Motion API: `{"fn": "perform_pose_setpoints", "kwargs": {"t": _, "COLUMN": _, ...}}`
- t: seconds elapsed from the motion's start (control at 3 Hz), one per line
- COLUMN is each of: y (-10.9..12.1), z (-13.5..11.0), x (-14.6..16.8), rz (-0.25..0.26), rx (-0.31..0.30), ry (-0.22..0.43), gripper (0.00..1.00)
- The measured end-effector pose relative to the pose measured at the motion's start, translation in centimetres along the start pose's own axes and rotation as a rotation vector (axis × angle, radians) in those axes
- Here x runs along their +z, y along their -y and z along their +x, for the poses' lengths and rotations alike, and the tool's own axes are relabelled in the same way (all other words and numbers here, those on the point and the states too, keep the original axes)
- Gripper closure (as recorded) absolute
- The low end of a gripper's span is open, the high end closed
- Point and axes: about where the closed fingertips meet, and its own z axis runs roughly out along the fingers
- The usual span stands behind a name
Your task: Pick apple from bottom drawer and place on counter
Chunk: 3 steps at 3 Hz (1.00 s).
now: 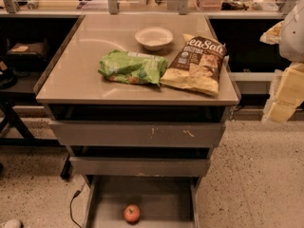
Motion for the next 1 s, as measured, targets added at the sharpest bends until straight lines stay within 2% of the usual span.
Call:
{"fn": "perform_pose_setpoints", "kwargs": {"t": 0.33, "y": 0.0, "z": 0.0, "x": 0.0, "rz": 0.0, "rx": 0.0, "ry": 0.0, "gripper": 0.0}}
{"fn": "perform_pose_setpoints", "kwargs": {"t": 0.67, "y": -0.9, "z": 0.1, "x": 1.7, "rz": -0.003, "rx": -0.009, "ry": -0.017, "gripper": 0.0}}
{"fn": "perform_pose_setpoints", "kwargs": {"t": 1.0, "y": -2.8, "z": -0.4, "x": 6.8, "rz": -0.044, "rx": -0.039, "ry": -0.033, "gripper": 0.0}}
